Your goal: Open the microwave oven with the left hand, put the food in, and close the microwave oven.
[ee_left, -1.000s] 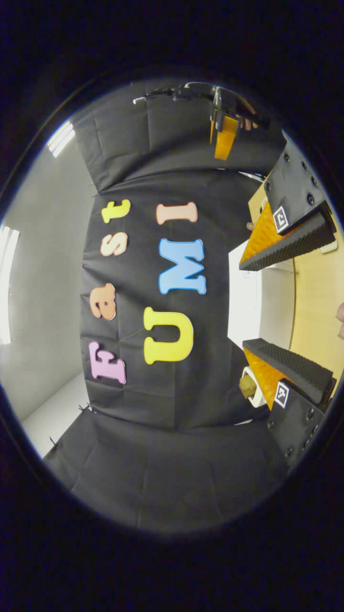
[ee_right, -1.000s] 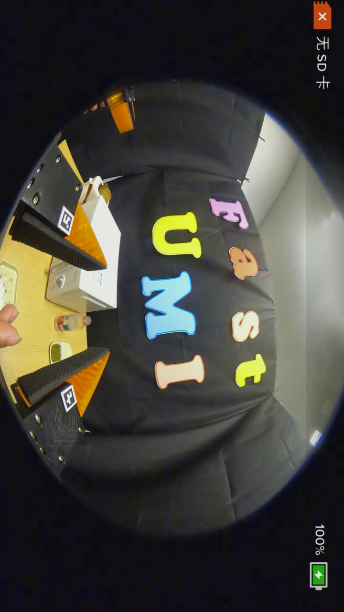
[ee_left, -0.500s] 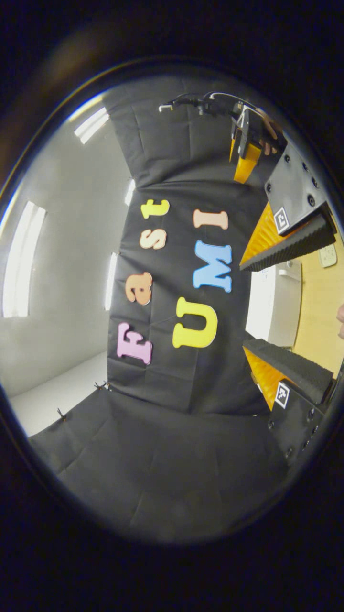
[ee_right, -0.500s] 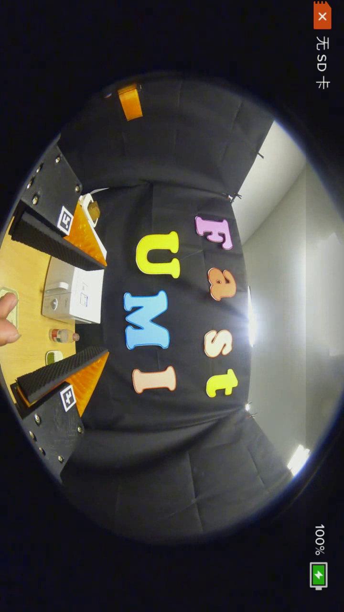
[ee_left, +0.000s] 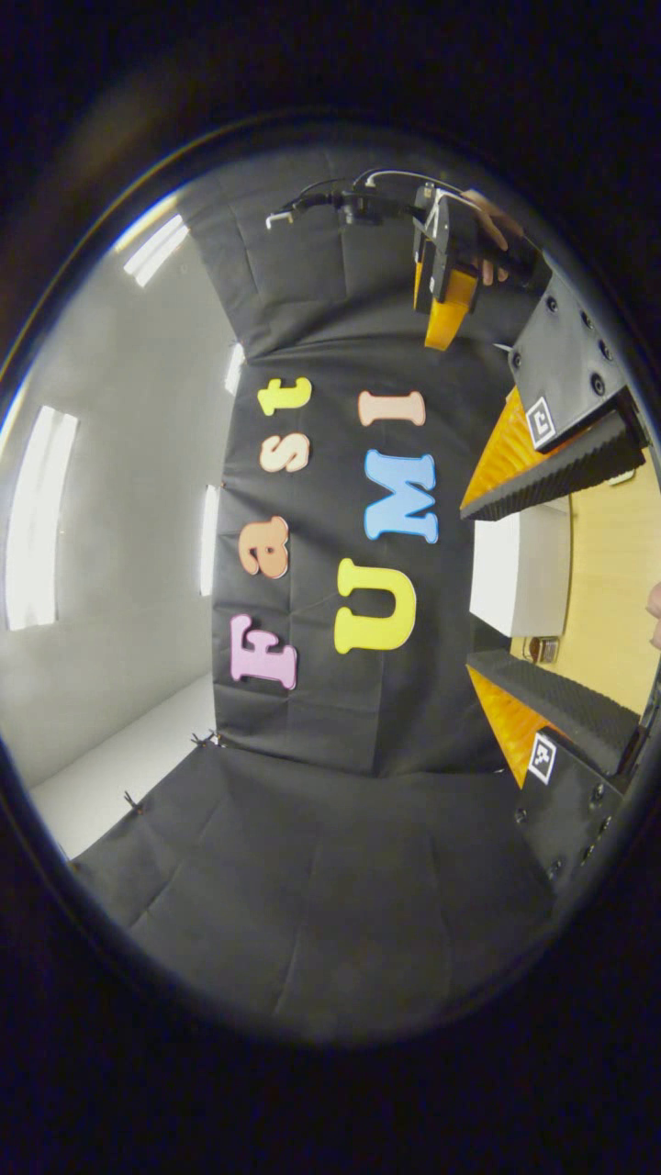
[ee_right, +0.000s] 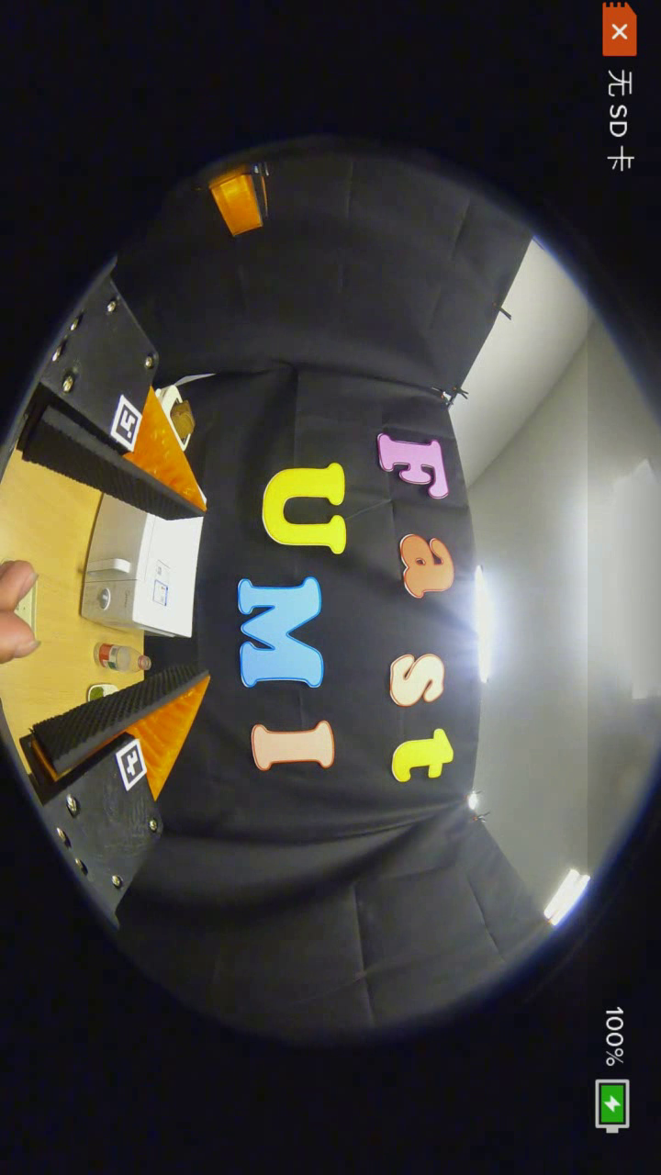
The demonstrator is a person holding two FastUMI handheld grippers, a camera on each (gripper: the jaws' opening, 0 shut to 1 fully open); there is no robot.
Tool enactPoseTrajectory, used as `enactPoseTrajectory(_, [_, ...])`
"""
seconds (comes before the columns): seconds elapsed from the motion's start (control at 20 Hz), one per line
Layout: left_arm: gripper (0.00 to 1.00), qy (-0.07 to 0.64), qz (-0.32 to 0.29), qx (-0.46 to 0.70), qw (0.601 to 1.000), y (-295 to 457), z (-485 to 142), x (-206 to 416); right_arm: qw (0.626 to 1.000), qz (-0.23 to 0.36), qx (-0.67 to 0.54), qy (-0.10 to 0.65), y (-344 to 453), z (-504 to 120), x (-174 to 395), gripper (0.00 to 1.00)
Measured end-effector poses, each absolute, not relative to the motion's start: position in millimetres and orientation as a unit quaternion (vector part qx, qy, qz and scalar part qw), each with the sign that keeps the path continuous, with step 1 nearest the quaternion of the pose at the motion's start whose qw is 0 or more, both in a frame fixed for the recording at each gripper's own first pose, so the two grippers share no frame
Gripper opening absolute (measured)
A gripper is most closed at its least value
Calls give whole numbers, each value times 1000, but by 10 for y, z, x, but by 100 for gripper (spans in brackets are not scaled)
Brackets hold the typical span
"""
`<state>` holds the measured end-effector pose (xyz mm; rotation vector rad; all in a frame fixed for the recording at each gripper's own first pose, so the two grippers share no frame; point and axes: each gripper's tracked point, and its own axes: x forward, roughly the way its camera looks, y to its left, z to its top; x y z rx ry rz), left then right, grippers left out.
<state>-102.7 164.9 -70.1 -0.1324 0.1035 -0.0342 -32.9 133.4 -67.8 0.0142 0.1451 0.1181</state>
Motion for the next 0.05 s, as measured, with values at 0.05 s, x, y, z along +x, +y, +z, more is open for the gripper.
enactPoseTrajectory(0.05, [93,52,-16,-65,996,1664,-706,-1020,995,59,14,73,1336,-665,-315,98])
